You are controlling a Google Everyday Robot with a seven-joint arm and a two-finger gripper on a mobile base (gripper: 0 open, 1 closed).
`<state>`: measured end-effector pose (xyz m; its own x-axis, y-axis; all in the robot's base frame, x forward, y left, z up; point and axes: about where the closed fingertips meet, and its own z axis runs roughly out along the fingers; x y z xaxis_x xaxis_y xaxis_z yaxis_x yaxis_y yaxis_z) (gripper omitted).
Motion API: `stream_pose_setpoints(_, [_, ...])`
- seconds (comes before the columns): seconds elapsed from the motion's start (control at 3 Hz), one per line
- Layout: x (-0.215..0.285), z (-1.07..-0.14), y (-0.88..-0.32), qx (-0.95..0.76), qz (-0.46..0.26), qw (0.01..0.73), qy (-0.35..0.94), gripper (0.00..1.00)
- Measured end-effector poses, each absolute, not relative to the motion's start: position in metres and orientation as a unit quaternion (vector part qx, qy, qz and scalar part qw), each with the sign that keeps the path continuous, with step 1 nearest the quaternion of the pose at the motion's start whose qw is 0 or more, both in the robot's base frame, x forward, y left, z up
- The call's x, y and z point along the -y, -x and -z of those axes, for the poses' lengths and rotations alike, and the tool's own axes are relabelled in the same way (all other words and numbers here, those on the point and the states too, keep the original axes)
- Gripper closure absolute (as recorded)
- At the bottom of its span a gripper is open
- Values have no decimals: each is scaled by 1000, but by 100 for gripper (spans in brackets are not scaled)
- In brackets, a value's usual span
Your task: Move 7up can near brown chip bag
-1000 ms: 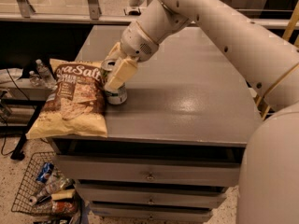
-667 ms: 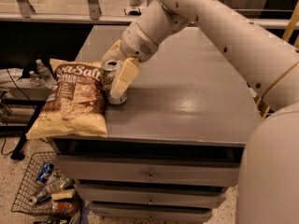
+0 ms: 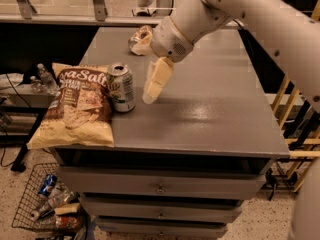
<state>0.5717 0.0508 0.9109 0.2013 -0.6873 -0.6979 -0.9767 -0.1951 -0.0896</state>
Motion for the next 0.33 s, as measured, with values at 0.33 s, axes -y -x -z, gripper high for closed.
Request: stream_pose_setpoints(0.33, [7, -921, -569, -609, -240, 296, 696, 0])
